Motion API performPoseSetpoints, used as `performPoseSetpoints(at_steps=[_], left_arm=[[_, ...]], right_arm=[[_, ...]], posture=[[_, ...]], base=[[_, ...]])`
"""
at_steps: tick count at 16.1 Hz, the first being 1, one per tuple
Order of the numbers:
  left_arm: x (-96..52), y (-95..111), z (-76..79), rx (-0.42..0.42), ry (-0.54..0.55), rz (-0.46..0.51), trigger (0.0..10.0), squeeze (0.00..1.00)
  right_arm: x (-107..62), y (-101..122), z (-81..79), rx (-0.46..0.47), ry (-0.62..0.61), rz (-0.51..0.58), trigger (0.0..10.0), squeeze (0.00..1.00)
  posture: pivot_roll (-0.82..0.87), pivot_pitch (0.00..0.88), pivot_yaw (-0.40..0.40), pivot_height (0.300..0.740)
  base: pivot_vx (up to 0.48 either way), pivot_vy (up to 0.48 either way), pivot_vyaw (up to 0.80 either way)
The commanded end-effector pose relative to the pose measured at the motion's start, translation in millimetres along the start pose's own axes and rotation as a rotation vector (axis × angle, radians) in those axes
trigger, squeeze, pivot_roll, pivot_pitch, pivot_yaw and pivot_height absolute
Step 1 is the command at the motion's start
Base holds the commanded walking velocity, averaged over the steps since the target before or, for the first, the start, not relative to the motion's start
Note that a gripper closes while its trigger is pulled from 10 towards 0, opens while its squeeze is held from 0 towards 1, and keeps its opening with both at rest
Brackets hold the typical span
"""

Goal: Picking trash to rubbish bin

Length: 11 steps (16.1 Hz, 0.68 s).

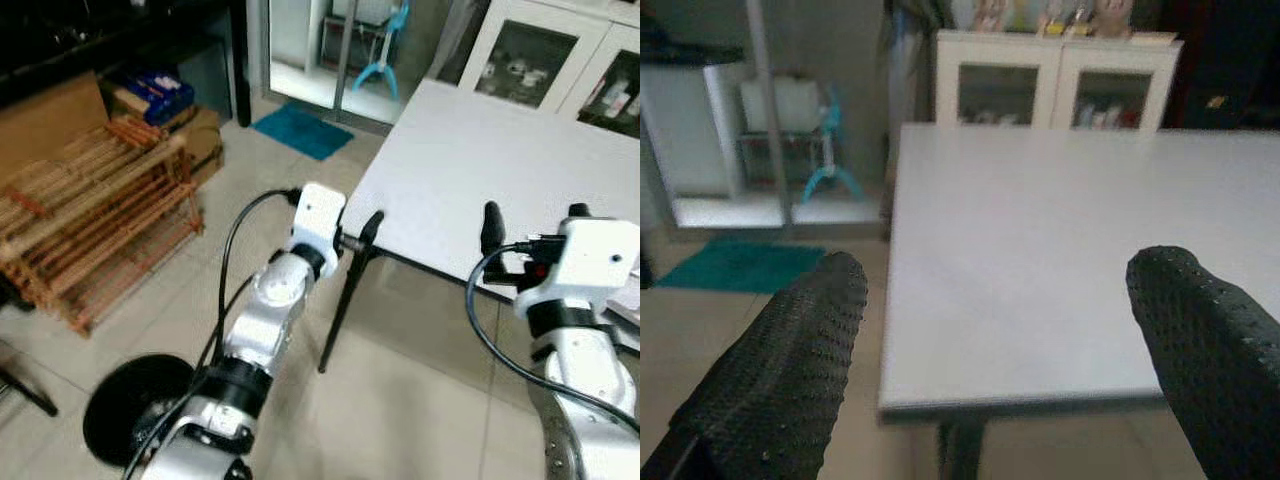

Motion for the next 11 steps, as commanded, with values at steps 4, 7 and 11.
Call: performPoseSetpoints(at_steps=[4, 7, 11], left_arm=[[0.9, 1.0, -0.7, 0.0, 0.008, 0.005, 10.0, 0.0], [0.9, -0.6, -1.5, 0.004, 0.012, 0.0, 10.0, 0.0], [1.0, -0.3, -2.7, 0.005, 0.016, 0.002, 10.0, 0.0]], right_arm=[[-0.8, -1.3, 6.5, -0.016, -0.023, -0.007, 10.0, 0.0], [-0.4, -1.1, 7.6, -0.016, -0.028, -0.008, 10.0, 0.0], [0.1, -0.9, 7.2, -0.015, -0.028, -0.005, 10.0, 0.0]], posture=[[0.09, 0.068, -0.057, 0.74], [0.09, 0.07, -0.058, 0.74], [0.09, 0.072, -0.057, 0.74]], base=[[0.0, -0.461, 0.0], [0.0, -0.46, 0.0], [0.0, -0.458, 0.0]])
Point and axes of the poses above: a point about 5 cm out from each wrist's last joint towards the gripper, its own x axis pointing out of the wrist towards the gripper, its own y axis along the axis of the wrist's last joint, z = x × y, the point moved 5 cm from there along x, pointing out of the wrist towards the gripper, and after that the axes turned 11 degrees about -x, right-handed, at the moved point
